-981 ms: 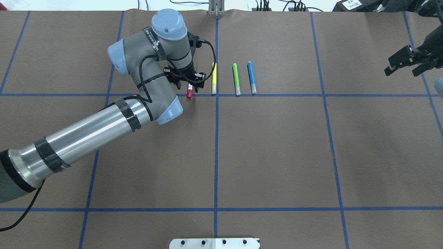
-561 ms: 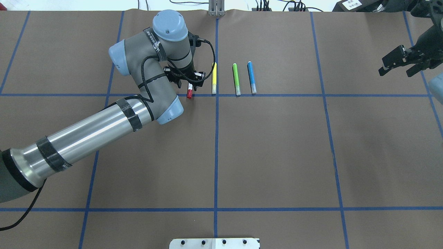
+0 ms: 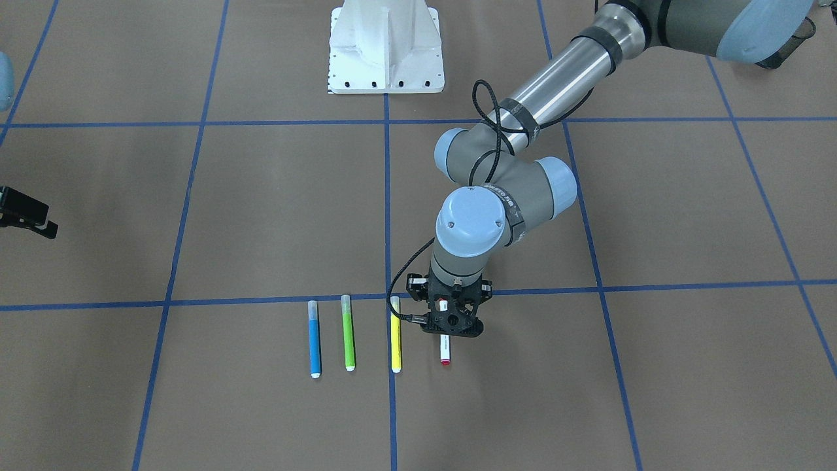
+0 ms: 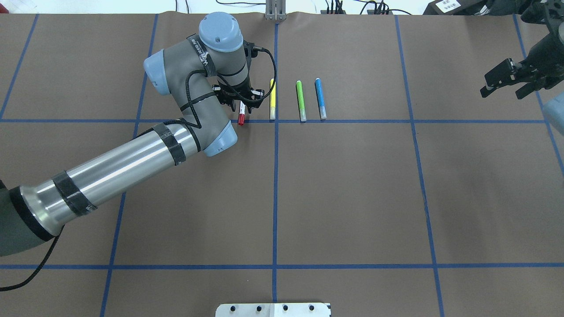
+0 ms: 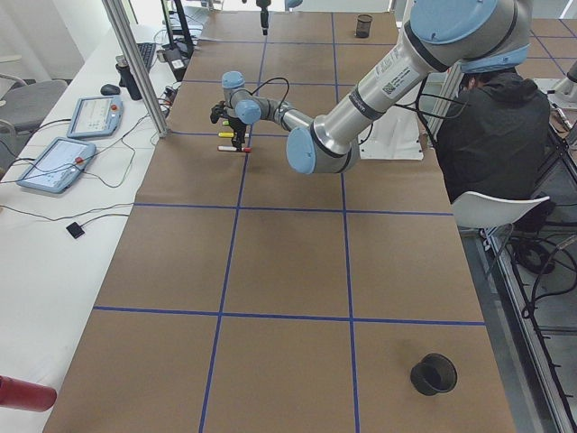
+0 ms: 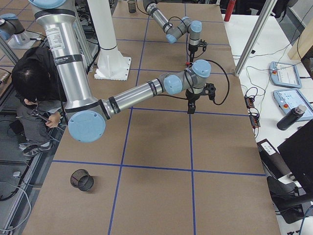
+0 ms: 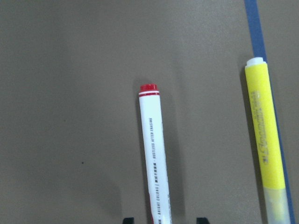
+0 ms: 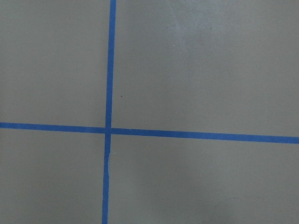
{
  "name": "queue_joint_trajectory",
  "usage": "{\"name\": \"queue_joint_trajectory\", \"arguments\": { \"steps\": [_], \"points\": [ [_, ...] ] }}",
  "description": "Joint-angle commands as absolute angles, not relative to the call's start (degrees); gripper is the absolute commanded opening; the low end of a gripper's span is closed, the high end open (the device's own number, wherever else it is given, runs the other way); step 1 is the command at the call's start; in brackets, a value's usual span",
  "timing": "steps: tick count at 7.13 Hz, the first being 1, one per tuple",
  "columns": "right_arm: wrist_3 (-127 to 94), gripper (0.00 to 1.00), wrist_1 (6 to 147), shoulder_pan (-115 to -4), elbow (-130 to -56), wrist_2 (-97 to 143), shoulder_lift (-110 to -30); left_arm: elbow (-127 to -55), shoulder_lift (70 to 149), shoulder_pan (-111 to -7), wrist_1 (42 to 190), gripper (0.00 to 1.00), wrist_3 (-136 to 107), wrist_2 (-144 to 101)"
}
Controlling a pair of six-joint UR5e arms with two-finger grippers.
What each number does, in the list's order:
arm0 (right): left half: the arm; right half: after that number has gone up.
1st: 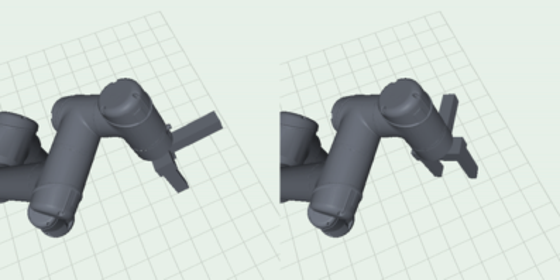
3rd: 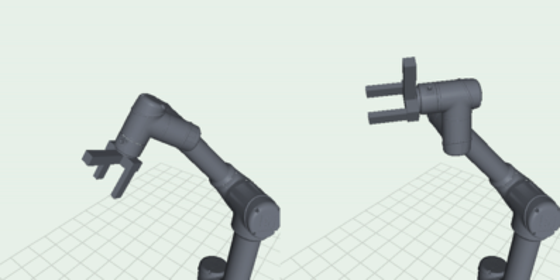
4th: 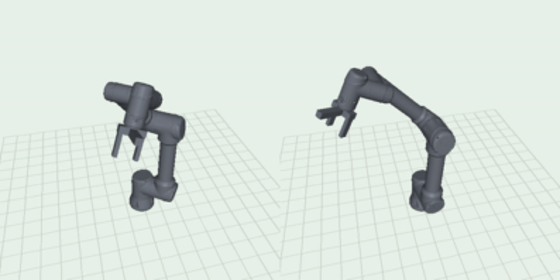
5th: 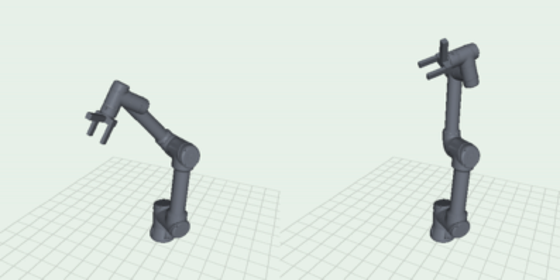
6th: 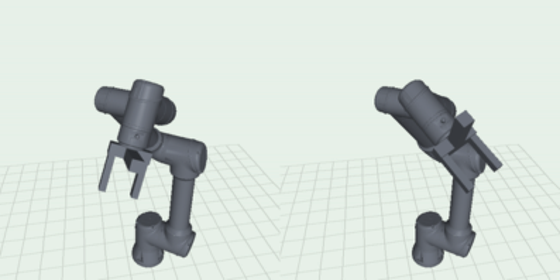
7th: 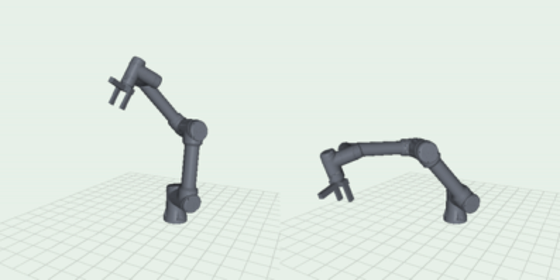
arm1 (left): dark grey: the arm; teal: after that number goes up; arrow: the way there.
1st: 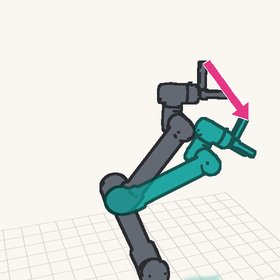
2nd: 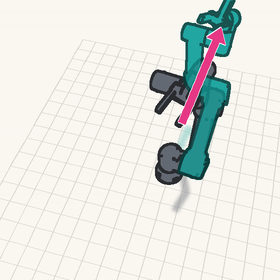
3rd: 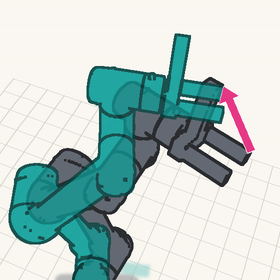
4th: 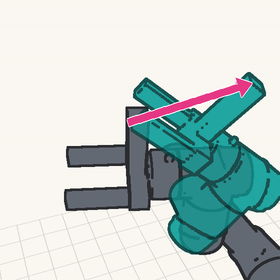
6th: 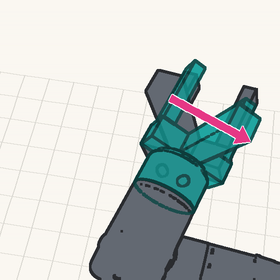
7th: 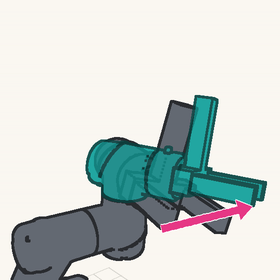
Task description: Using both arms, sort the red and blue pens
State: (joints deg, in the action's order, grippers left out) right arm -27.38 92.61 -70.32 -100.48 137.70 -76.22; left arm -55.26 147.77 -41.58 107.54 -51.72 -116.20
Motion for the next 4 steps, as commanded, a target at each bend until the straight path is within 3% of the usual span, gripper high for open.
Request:
{"name": "queue_joint_trajectory", "arguments": {
  "steps": [1, 4],
  "points": [
    [-27.3, 1.0, 92.6, -70.3, -100.5, 137.7, -76.3, -54.8, 147.8, -41.6, 107.6, 0.5, -51.8, -116.2],
    [-27.3, 1.0, 92.5, -70.3, -100.3, 137.7, -76.4, -54.8, 147.8, -41.1, 107.6, 0.5, -51.8, -116.2]
  ]
}}
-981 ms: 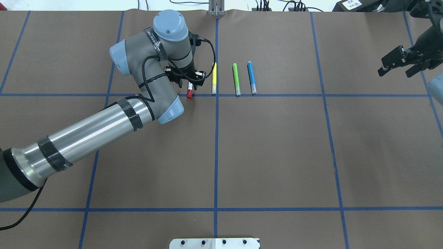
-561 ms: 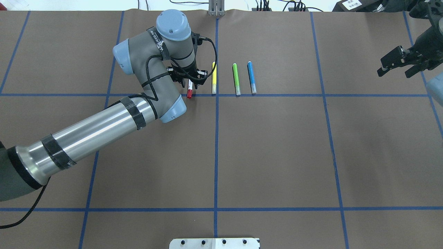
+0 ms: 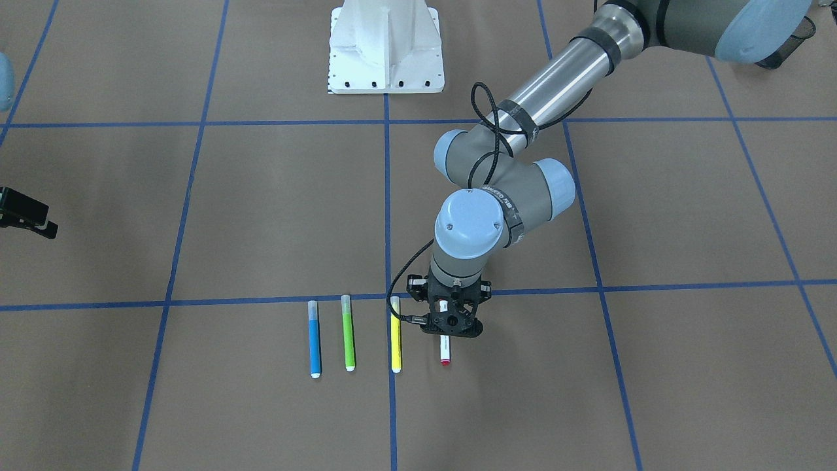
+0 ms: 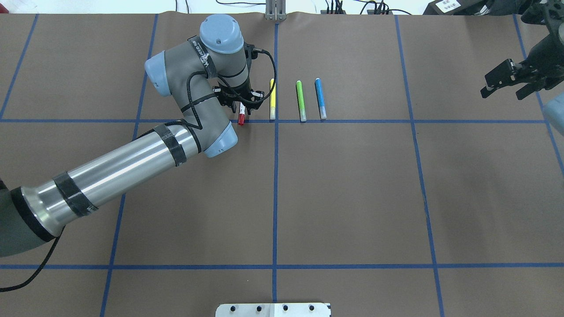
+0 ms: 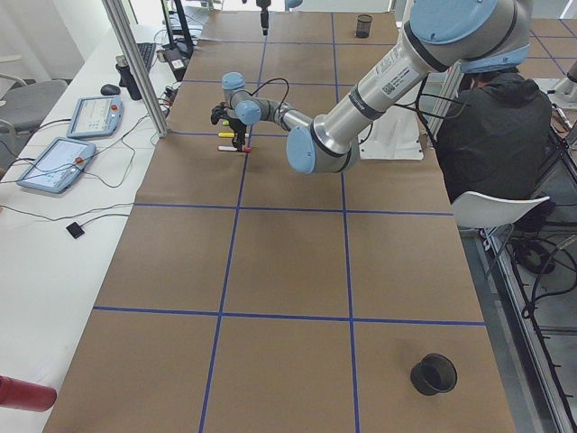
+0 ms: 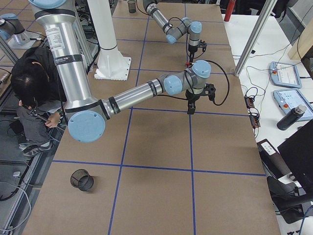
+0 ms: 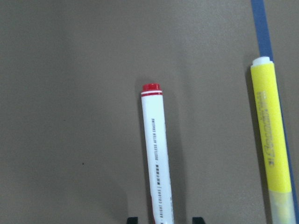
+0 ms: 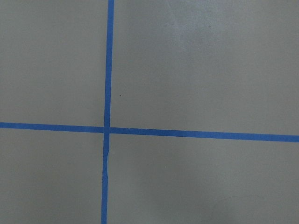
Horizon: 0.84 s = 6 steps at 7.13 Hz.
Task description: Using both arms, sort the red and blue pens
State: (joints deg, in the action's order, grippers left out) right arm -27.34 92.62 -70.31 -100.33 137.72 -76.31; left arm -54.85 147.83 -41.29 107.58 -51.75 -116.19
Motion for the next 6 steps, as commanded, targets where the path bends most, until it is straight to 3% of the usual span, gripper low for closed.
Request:
{"name": "queue_joint_trajectory", "arguments": {
  "steps": [1, 4, 5, 6],
  "points": [
    [-27.3, 1.0, 92.5, -70.3, -100.1, 137.8, -76.4, -54.7, 147.7, -41.0, 108.1, 0.5, -51.7, -116.2],
    [-27.3, 1.0, 92.5, -70.3, -100.0, 137.9, -76.3, -53.4, 147.7, -41.0, 109.1, 0.48, -51.7, -116.2],
    [-27.2, 1.0, 92.6, -70.3, -100.0, 137.9, -76.3, -53.4, 147.7, -41.0, 109.1, 0.35, -51.7, -116.2],
    [-27.3, 1.0, 92.5, -70.3, -100.1, 138.0, -76.3, -53.5, 147.7, -41.0, 109.1, 0.11, -51.7, -116.2]
  ]
}}
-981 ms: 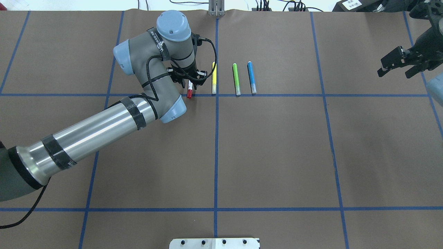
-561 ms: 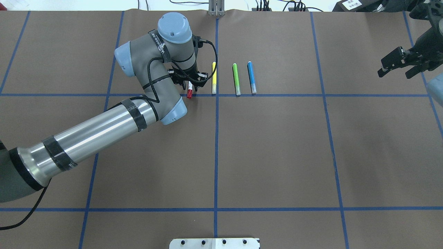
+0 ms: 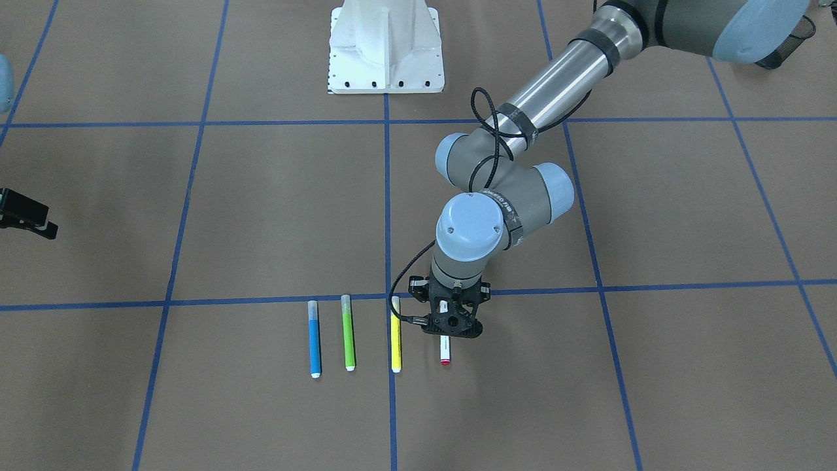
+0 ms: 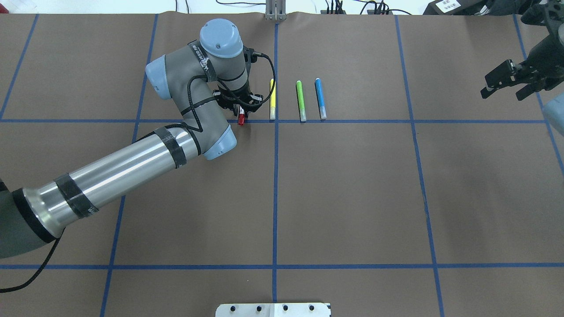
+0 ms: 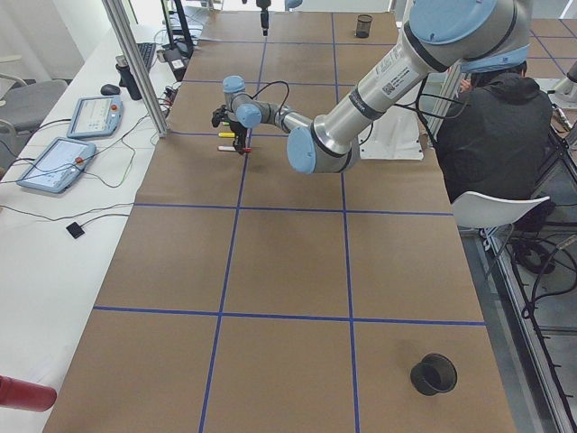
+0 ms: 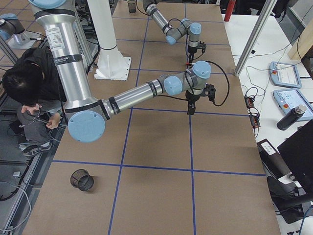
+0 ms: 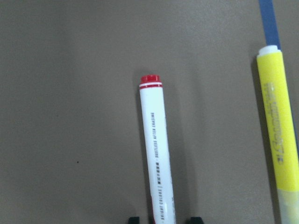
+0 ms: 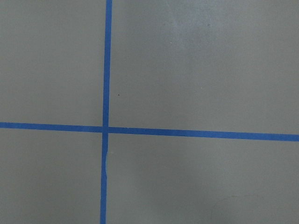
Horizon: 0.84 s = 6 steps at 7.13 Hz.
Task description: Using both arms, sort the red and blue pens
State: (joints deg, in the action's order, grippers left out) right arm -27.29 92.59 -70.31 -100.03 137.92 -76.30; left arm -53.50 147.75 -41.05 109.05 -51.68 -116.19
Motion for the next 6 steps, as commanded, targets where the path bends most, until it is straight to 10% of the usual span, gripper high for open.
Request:
{"name": "queue_joint_trajectory", "arguments": {
  "steps": [1, 6],
  "points": [
    [-27.3, 1.0, 92.5, -70.3, -100.1, 138.0, -76.3, -53.9, 147.7, -41.1, 109.1, 0.0, -51.6, -116.3],
    [-31.9, 1.0, 93.2, -66.1, -97.5, 137.4, -66.4, -61.0, 143.4, -49.3, 106.4, 0.0, -51.6, -118.8]
  ]
}}
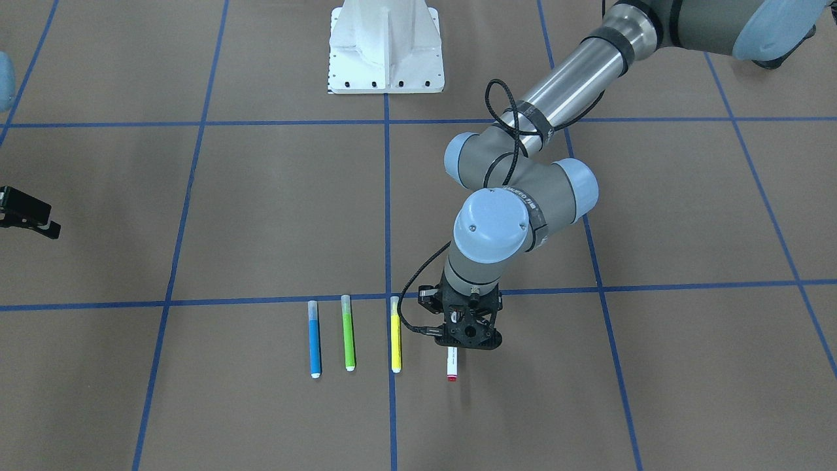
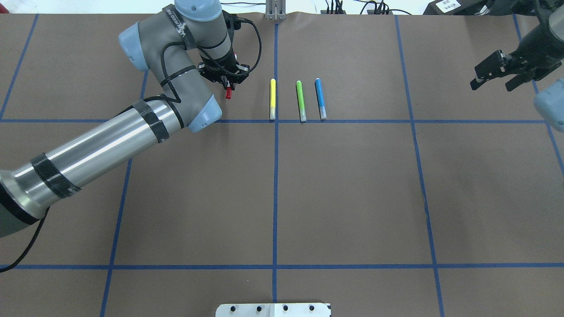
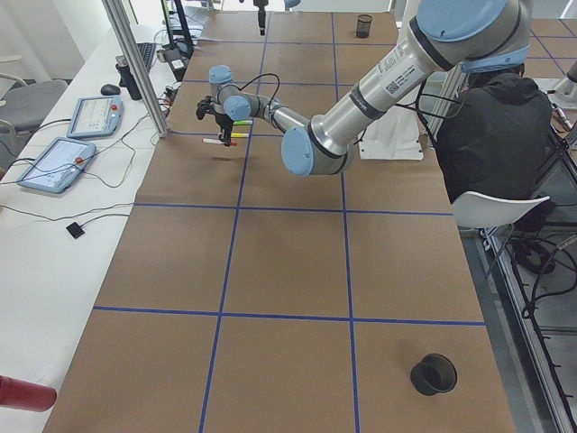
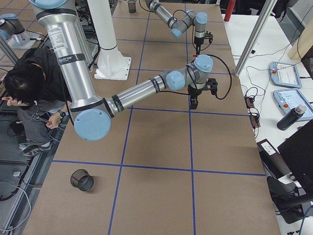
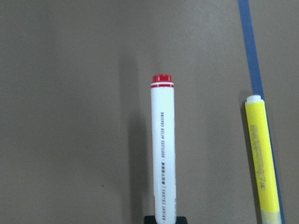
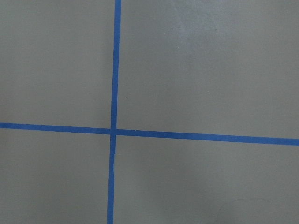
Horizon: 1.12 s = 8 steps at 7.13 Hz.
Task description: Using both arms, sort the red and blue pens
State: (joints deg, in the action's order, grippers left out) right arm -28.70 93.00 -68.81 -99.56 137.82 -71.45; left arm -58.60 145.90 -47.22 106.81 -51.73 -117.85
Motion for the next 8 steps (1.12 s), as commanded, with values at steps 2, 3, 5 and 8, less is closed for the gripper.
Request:
{"name": "queue_joint_trajectory", "arguments": {
  "steps": [2, 3, 5, 8],
  "points": [
    [-36.9, 0.99, 92.9, -59.1, -90.9, 128.0, -56.9, -63.2, 140.5, -53.0, 106.6, 0.0, -50.8, -122.1],
    [-41.3, 0.99, 92.8, -56.2, -86.5, 126.7, -52.2, -63.7, 139.7, -55.5, 106.6, 0.0, -50.8, -125.0],
    [-45.4, 0.99, 90.0, -52.2, -79.2, 124.2, -45.6, -66.9, 134.9, -60.4, 107.1, 0.0, -50.7, -130.1],
    [-53.5, 0.98, 77.0, -49.0, -68.8, 119.1, -41.5, -76.2, 121.9, -67.0, 106.0, 0.0, -40.9, -134.5]
  ]
}}
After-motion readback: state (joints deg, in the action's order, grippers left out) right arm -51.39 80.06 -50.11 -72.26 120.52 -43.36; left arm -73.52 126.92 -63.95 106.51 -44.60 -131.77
